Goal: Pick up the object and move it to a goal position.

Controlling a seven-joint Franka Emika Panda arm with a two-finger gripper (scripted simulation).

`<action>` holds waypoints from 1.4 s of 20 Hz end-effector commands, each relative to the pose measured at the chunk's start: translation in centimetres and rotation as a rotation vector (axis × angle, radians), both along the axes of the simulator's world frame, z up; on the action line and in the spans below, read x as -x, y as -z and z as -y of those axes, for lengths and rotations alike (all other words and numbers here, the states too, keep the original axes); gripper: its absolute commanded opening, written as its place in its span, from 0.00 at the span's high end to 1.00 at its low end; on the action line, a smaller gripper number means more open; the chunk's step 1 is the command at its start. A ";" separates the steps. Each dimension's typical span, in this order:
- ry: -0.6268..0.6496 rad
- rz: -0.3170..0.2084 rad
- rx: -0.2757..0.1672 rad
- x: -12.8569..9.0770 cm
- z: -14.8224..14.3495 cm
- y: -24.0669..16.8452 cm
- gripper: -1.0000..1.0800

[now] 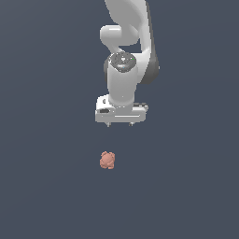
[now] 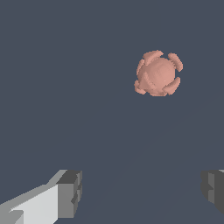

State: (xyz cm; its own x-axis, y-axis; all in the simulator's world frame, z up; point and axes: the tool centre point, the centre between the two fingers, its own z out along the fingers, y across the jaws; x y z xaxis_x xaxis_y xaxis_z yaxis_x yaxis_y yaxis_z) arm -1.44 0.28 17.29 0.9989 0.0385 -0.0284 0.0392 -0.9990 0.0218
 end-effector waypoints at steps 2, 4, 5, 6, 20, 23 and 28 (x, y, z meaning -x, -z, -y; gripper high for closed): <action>0.000 0.001 0.000 0.0 0.0 0.0 0.04; -0.003 0.005 -0.001 -0.1 -0.1 -0.2 0.04; -0.006 0.008 -0.001 -0.2 -0.2 -0.3 0.04; -0.009 0.013 -0.002 -0.3 -0.4 -0.5 0.04; -0.006 0.028 -0.006 -1.6 -0.4 -0.5 0.04; 0.008 0.028 -0.007 -2.5 0.0 0.1 0.04; 0.041 0.028 -0.010 -4.6 1.1 1.5 0.04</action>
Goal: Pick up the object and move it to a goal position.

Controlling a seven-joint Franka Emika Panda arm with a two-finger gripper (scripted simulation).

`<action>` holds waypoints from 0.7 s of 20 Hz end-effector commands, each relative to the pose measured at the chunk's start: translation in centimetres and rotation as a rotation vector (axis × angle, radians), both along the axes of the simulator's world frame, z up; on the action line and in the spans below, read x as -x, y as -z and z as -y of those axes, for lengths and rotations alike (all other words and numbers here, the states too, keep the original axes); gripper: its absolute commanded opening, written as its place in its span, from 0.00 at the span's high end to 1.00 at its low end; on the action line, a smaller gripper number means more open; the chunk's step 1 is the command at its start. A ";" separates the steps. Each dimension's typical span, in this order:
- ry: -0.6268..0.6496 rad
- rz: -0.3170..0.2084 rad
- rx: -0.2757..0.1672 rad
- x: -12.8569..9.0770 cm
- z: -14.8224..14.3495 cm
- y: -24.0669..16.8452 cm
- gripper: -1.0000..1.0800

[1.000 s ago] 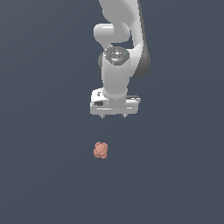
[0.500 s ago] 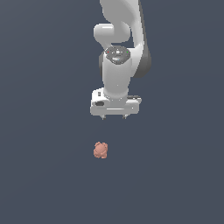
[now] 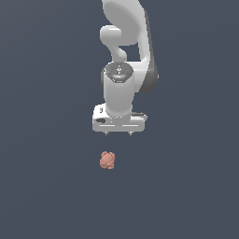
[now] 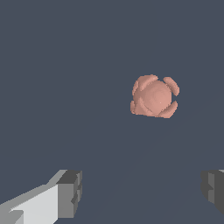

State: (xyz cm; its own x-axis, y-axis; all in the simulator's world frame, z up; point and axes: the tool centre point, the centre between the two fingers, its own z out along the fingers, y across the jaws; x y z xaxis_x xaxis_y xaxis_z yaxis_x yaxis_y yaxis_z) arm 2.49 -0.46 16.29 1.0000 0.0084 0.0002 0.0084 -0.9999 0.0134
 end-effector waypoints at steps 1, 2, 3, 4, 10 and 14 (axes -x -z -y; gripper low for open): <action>0.019 0.000 -0.002 -1.1 0.7 0.9 0.04; 0.028 0.000 -0.003 -1.6 1.0 1.3 0.04; 0.037 0.000 -0.003 -2.2 1.3 1.7 0.04; 0.046 0.000 -0.004 -2.7 1.6 2.2 0.04; 0.094 0.000 -0.009 -5.2 3.5 4.8 0.04; 0.116 0.000 -0.011 -6.3 4.3 6.1 0.04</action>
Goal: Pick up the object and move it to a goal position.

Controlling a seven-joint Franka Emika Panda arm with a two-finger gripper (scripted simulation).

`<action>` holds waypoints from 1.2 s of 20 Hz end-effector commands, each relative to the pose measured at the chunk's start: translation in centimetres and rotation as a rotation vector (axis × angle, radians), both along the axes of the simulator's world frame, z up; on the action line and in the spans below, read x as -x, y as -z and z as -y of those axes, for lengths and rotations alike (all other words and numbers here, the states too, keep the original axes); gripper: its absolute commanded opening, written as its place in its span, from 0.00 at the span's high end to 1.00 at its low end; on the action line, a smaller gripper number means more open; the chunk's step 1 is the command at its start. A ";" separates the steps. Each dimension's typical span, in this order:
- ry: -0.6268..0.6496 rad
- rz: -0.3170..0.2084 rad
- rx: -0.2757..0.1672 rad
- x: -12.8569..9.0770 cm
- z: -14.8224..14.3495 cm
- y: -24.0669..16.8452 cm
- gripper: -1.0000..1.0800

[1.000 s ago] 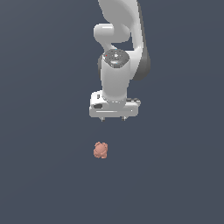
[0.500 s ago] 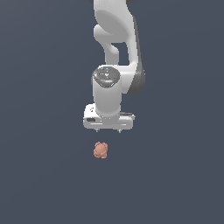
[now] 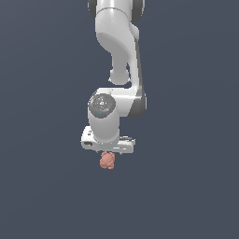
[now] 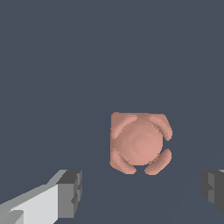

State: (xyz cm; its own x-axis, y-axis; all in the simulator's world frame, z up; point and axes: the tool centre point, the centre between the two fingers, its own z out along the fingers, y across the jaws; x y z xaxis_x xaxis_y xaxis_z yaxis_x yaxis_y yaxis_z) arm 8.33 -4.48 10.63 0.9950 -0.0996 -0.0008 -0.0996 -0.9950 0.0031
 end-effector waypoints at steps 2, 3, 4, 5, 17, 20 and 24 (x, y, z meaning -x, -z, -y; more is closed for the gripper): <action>0.016 0.001 -0.002 -0.8 0.6 0.9 0.04; 0.019 0.001 -0.002 -0.9 0.7 1.1 0.04; 0.022 0.001 -0.002 -1.0 0.9 1.3 0.04; 0.024 0.001 -0.003 -1.1 1.0 1.4 0.04; 0.027 0.001 -0.003 -1.2 1.1 3.7 0.04; 0.027 0.001 -0.003 -1.1 1.1 5.5 0.04; 0.028 0.001 -0.003 -1.1 1.1 6.8 0.04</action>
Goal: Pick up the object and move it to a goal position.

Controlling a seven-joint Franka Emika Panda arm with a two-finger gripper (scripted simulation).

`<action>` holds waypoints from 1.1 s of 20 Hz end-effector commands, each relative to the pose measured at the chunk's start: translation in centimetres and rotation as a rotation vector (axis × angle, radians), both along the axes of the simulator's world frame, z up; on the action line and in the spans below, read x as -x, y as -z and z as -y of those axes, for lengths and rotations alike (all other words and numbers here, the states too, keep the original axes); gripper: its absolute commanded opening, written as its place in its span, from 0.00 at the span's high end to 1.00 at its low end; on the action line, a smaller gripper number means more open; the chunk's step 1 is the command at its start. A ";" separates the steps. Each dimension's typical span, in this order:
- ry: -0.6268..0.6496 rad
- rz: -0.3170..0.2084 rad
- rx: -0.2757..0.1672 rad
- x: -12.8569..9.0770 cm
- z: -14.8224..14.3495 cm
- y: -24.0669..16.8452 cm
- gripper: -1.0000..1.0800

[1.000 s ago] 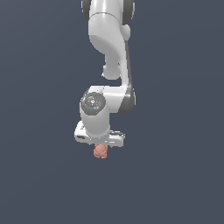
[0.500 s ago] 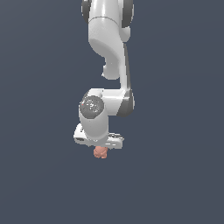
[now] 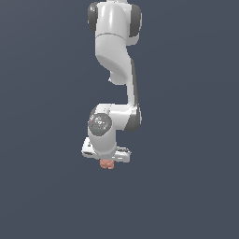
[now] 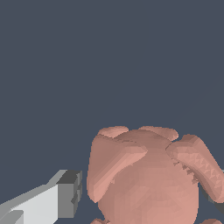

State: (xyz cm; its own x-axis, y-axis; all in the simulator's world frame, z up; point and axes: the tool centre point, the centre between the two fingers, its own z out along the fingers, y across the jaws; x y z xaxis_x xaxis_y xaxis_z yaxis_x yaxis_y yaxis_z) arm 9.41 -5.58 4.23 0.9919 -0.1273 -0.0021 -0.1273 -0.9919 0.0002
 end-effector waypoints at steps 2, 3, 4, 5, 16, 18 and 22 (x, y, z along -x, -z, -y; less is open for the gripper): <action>0.000 0.002 0.000 -0.1 0.0 0.4 0.04; 0.000 0.002 0.000 -0.2 0.0 0.3 0.04; 0.000 0.002 0.000 -0.2 0.0 0.3 0.04; 0.000 0.002 0.000 -0.2 0.0 0.3 1.00; 0.000 0.002 0.000 -0.2 0.0 0.3 1.00; 0.000 0.002 0.000 -0.1 -0.1 0.1 1.00; 0.000 0.002 0.000 0.0 -0.5 -1.0 1.00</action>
State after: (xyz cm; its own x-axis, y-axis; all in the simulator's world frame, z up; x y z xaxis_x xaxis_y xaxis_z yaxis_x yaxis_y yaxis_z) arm 9.41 -5.30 4.72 0.9918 -0.1277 -0.0016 -0.1277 -0.9918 0.0003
